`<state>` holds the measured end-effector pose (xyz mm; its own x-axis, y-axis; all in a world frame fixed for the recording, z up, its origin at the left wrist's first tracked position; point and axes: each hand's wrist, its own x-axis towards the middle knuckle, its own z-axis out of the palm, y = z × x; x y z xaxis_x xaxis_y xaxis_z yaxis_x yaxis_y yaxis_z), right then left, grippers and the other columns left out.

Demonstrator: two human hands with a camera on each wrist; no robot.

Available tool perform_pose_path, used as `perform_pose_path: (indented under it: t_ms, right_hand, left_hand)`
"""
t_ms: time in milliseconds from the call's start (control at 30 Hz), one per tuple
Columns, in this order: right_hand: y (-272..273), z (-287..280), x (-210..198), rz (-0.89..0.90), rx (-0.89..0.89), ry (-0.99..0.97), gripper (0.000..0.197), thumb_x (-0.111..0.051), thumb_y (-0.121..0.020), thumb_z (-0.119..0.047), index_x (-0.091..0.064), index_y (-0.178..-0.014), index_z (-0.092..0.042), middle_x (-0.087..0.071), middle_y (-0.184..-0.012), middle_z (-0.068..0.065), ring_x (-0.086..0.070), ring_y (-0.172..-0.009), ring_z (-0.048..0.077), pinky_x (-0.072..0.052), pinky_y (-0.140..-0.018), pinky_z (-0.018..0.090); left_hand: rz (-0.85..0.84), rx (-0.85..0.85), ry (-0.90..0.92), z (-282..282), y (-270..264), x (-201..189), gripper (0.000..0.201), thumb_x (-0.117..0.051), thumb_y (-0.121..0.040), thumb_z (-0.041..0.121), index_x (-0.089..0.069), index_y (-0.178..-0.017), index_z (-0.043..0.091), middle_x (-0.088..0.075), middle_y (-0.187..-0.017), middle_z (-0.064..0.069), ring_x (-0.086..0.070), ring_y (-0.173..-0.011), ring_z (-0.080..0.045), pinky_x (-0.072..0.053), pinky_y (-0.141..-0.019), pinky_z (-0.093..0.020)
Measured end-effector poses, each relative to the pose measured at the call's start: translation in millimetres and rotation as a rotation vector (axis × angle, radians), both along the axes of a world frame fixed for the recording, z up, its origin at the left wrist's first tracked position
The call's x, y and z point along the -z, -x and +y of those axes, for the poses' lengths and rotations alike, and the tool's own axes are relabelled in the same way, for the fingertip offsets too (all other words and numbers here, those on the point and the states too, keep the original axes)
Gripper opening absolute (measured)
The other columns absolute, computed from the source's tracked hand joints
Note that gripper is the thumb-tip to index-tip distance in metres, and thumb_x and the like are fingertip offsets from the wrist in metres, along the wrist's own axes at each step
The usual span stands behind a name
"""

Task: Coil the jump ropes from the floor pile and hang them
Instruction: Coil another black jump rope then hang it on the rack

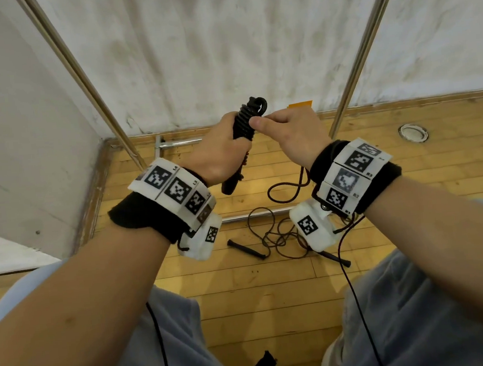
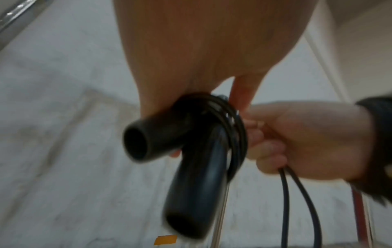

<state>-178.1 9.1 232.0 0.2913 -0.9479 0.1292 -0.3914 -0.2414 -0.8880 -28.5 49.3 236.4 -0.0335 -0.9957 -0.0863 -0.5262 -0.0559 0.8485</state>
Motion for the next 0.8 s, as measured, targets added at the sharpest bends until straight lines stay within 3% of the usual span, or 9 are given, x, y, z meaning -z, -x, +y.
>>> perform_pose_path:
  t_ms: [100, 200, 333, 433, 533, 600, 667, 733, 800]
  right_hand:
    - [1.6, 1.2, 4.1, 0.052, -0.040, 0.017, 0.019, -0.058, -0.091, -0.036, -0.069, -0.091, -0.022, -0.045, -0.037, -0.024, -0.044, -0.040, -0.007, -0.031, -0.043, 0.005]
    - [0.2, 1.0, 5.5, 0.052, -0.050, 0.047, 0.020, -0.058, -0.090, -0.037, -0.071, -0.089, -0.021, -0.054, -0.050, -0.018, -0.046, -0.049, -0.004, -0.032, -0.046, 0.006]
    - [-0.3, 0.3, 0.5, 0.019, -0.098, 0.051, 0.015, -0.061, -0.088, -0.037, -0.068, -0.081, -0.026, -0.052, -0.048, -0.018, -0.043, -0.044, -0.002, -0.031, -0.045, 0.008]
    - [1.1, 1.3, -1.0, -0.081, -0.123, 0.035, 0.012, -0.061, -0.090, -0.030, -0.068, -0.085, -0.022, -0.054, -0.047, -0.020, -0.047, -0.044, -0.006, -0.034, -0.046, 0.006]
    - [-0.8, 4.9, -2.4, -0.143, -0.163, 0.005, 0.012, -0.060, -0.091, -0.026, -0.067, -0.085, -0.019, -0.050, -0.042, -0.025, -0.049, -0.042, -0.008, -0.035, -0.044, 0.005]
    - [-2.5, 4.2, -2.8, -0.155, -0.150, -0.016, 0.021, -0.061, -0.090, -0.032, -0.067, -0.076, -0.018, -0.047, -0.043, -0.017, -0.043, -0.039, -0.001, -0.033, -0.043, 0.009]
    - [-2.7, 0.5, -2.9, -0.117, -0.114, -0.024, 0.044, -0.060, -0.088, -0.042, -0.062, -0.070, -0.002, -0.041, -0.051, 0.001, -0.032, -0.041, 0.007, -0.028, -0.044, 0.019]
    - [-4.3, -0.7, -2.4, -0.049, -0.097, -0.012, 0.059, -0.057, -0.088, -0.048, -0.060, -0.080, 0.011, -0.038, -0.062, 0.012, -0.030, -0.046, 0.014, -0.027, -0.043, 0.021]
    - [-6.7, 0.7, -1.1, 0.006, -0.091, 0.023, 0.059, -0.054, -0.090, -0.048, -0.063, -0.085, 0.010, -0.041, -0.064, 0.012, -0.033, -0.047, 0.014, -0.028, -0.041, 0.017]
  left_hand:
    - [-0.069, 0.014, 0.044, 0.2, -6.0, -2.8, 0.037, -0.055, -0.091, 0.009, -0.045, -0.126, 0.013, -0.061, -0.088, -0.001, -0.066, -0.078, -0.019, -0.058, -0.073, -0.039]
    - [-0.046, -0.038, 0.083, 0.7, -8.2, -1.9, 0.044, -0.065, -0.086, 0.013, -0.049, -0.127, 0.011, -0.063, -0.092, 0.002, -0.069, -0.078, -0.016, -0.058, -0.075, -0.034]
    - [0.071, -0.044, 0.080, 4.3, -5.8, -2.5, 0.028, -0.074, -0.078, 0.009, -0.061, -0.102, 0.008, -0.066, -0.077, -0.003, -0.071, -0.065, -0.022, -0.060, -0.063, -0.040]
    - [0.106, -0.077, 0.090, 4.7, -7.1, -3.1, 0.022, -0.077, -0.074, 0.010, -0.063, -0.089, 0.004, -0.067, -0.070, -0.005, -0.069, -0.060, -0.021, -0.059, -0.057, -0.036]
    - [0.177, -0.065, 0.045, 3.6, -8.0, -4.1, 0.037, -0.073, -0.076, 0.007, -0.055, -0.108, 0.002, -0.061, -0.077, -0.004, -0.065, -0.060, -0.019, -0.057, -0.059, -0.034]
    - [0.227, -0.020, 0.015, 3.9, -6.1, -4.4, 0.042, -0.069, -0.081, 0.007, -0.049, -0.117, 0.005, -0.061, -0.088, -0.009, -0.067, -0.067, -0.024, -0.054, -0.062, -0.031]
    - [0.255, -0.023, 0.014, 3.8, -4.2, -4.5, 0.041, -0.068, -0.082, 0.008, -0.048, -0.118, 0.008, -0.064, -0.094, -0.011, -0.070, -0.071, -0.026, -0.056, -0.061, -0.030]
    - [0.203, -0.070, 0.051, 3.4, -3.7, -4.5, 0.037, -0.069, -0.081, 0.011, -0.049, -0.113, 0.010, -0.065, -0.087, -0.006, -0.069, -0.064, -0.020, -0.057, -0.059, -0.032]
    - [0.088, -0.125, 0.102, 3.0, -2.8, -2.7, 0.033, -0.067, -0.082, 0.016, -0.048, -0.108, 0.012, -0.062, -0.084, -0.003, -0.067, -0.063, -0.017, -0.058, -0.059, -0.034]
